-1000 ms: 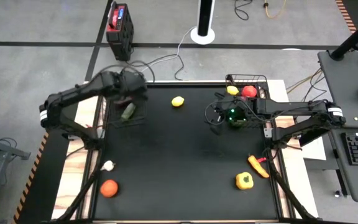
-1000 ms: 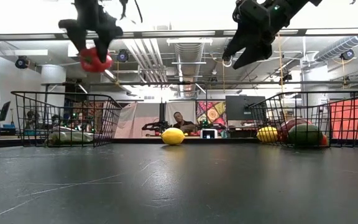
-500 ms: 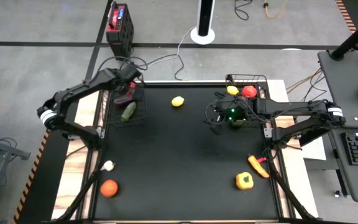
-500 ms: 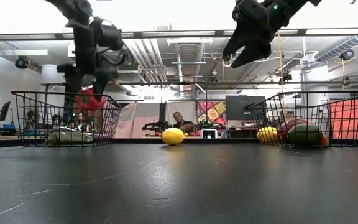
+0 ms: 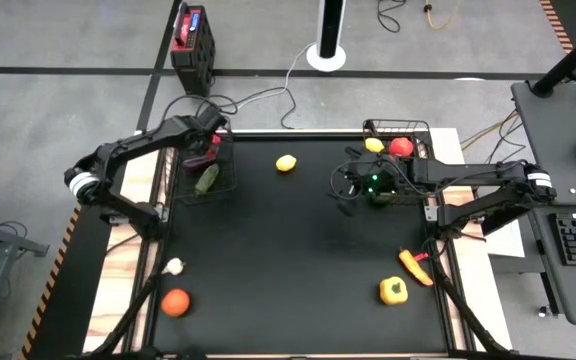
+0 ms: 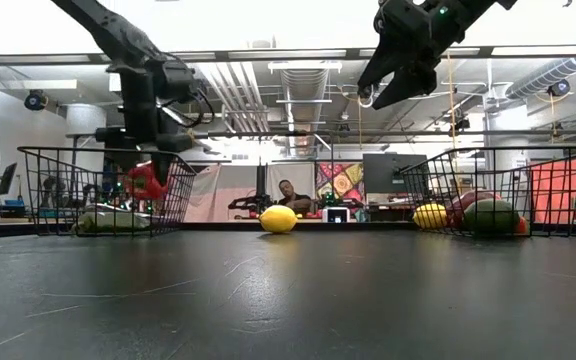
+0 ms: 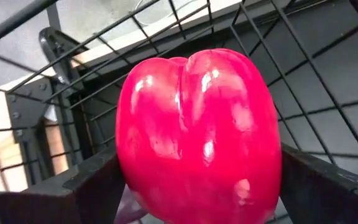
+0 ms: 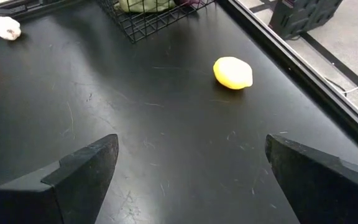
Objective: Sort produce into baskets
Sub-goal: Put the red bell pepper into the left wire basket
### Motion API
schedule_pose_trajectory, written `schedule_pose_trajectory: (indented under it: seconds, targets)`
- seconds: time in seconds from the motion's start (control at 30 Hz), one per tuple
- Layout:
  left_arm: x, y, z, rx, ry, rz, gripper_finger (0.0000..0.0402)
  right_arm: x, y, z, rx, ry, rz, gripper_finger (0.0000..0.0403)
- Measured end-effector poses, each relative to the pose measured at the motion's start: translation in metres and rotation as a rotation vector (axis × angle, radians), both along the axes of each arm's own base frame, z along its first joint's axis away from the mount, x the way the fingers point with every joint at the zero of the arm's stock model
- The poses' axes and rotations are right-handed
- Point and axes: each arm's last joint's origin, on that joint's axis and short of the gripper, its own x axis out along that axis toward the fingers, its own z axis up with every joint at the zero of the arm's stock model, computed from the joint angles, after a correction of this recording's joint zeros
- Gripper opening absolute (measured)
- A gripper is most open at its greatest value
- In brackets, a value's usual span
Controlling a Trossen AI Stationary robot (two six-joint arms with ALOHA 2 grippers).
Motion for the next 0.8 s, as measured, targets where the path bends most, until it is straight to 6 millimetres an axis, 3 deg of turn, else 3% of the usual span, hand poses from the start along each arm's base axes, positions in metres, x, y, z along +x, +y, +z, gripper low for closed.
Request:
schedule_pose_trajectory:
  seconds: [0.2,0.4,0.8]
  targets:
    - [0.007,0.007,-0.017,-0.051,0.013,-0.009,0.0334,0.0,0.0,0.0,0.001,-0.002,-0.001,0.0396]
    - [0.011,0.01,-0.022,-0.065,0.013,-0.02,0.0336,0.0,0.0,0.0,0.008,-0.004,-0.007,0.0396]
    - [0.011,0.01,-0.022,-0.06,0.018,-0.027,0.0392,0.0,0.0,0.0,0.025,-0.01,-0.021,0.0396]
